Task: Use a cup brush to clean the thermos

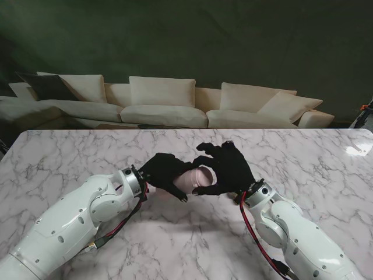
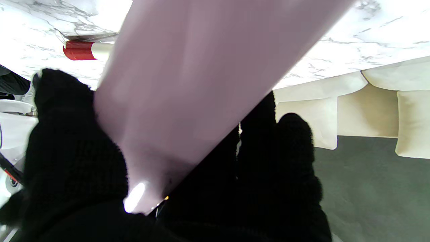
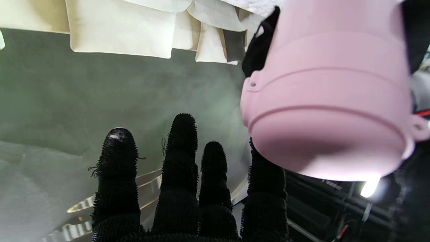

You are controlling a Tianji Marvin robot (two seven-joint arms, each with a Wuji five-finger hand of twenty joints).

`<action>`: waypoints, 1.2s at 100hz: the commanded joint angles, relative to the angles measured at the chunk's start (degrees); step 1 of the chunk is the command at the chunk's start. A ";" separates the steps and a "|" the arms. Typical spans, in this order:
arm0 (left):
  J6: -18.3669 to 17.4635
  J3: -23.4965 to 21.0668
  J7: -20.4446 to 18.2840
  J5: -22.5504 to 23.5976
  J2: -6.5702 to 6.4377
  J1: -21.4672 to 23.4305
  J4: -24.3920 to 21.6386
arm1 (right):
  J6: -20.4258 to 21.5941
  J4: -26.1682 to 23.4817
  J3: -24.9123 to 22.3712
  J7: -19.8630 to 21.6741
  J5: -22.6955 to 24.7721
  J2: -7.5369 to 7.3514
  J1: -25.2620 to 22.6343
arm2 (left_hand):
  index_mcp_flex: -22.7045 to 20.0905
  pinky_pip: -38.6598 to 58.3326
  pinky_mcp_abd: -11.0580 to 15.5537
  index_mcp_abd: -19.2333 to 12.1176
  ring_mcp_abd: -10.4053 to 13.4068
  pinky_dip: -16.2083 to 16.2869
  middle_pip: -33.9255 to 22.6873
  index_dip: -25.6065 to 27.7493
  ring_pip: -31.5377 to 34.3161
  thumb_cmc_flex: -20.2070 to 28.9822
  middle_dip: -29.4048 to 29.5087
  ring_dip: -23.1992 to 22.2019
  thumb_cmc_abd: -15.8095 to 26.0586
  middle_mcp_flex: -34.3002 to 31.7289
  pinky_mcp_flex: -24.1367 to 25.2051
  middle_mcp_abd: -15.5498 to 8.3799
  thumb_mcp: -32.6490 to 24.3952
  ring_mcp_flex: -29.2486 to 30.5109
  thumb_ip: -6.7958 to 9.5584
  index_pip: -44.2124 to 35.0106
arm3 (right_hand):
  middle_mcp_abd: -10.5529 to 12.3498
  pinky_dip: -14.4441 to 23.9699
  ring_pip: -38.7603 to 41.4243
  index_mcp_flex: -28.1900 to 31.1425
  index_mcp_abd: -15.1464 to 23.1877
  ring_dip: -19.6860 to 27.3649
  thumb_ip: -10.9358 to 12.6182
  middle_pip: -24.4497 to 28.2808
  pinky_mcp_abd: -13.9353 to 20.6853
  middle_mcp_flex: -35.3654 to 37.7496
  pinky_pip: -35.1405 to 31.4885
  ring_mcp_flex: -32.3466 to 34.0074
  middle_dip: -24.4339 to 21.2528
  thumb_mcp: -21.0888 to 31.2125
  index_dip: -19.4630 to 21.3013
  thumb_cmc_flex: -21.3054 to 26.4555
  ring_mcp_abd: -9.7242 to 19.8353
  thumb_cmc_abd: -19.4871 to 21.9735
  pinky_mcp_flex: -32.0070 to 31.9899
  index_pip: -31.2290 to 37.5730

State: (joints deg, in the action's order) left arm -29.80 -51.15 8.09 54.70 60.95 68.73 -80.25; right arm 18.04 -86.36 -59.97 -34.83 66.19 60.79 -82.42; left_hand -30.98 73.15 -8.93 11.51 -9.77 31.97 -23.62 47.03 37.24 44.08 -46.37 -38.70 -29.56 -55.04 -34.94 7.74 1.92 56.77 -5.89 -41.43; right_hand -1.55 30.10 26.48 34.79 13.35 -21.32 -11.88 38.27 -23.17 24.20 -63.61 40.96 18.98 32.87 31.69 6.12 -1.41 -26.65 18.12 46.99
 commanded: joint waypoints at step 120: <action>0.18 -0.80 0.06 0.39 0.47 -0.37 -0.33 | 3.41 -11.27 -10.12 16.42 -4.34 0.76 -10.94 | -3.90 2.45 4.17 -12.58 3.04 1.25 -2.96 2.35 7.55 27.04 -1.20 -2.55 16.02 -0.25 0.32 -1.74 -21.62 3.92 4.93 -6.59 | -3.58 -5.60 -14.51 -28.18 -3.98 6.53 9.19 -16.76 -1.70 -14.00 8.48 -10.54 -6.68 16.99 -2.79 9.47 -3.79 -5.90 -6.45 -39.46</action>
State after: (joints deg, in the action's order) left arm -29.62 -51.97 8.66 55.53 61.15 68.49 -80.28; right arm 22.63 -98.81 -70.32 -18.03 61.90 61.49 -93.68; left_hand -31.00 73.20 -8.93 11.58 -9.67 31.98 -23.69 47.04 38.10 44.08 -46.38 -39.41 -29.57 -54.52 -34.93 7.74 1.92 56.75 -5.92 -41.41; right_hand -4.91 24.76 12.72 6.85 8.56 -15.64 -0.95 20.31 -25.71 11.77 -55.44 30.45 11.82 54.61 27.40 18.08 -5.70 -34.94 12.54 9.02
